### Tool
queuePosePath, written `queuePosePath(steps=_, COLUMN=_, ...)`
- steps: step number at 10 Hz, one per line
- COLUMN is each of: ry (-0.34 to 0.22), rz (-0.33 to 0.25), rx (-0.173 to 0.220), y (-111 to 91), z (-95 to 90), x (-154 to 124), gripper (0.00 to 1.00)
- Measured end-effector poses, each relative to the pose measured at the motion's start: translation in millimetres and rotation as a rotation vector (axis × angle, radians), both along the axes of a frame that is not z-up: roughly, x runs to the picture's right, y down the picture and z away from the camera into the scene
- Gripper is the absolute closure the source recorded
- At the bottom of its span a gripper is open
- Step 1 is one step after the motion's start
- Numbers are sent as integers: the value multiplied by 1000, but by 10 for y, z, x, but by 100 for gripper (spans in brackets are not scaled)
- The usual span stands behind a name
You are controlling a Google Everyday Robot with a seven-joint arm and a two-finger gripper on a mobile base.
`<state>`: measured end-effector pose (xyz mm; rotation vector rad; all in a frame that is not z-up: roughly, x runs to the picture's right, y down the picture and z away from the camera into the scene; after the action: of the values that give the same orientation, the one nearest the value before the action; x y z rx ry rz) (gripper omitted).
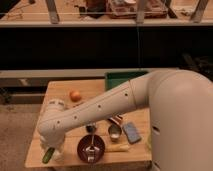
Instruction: Place pepper in paper cup
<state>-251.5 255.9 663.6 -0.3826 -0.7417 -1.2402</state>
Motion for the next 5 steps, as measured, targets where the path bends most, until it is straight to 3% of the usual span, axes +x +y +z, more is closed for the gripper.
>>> queuePosePath(steps=3, ry=6, rz=10, rx=6, y=-57, z=21, x=-4, gripper=38)
queuePosePath(steps=5, ry=0, rz=32, rx=-8, y=-217, z=-24, x=34, gripper=38)
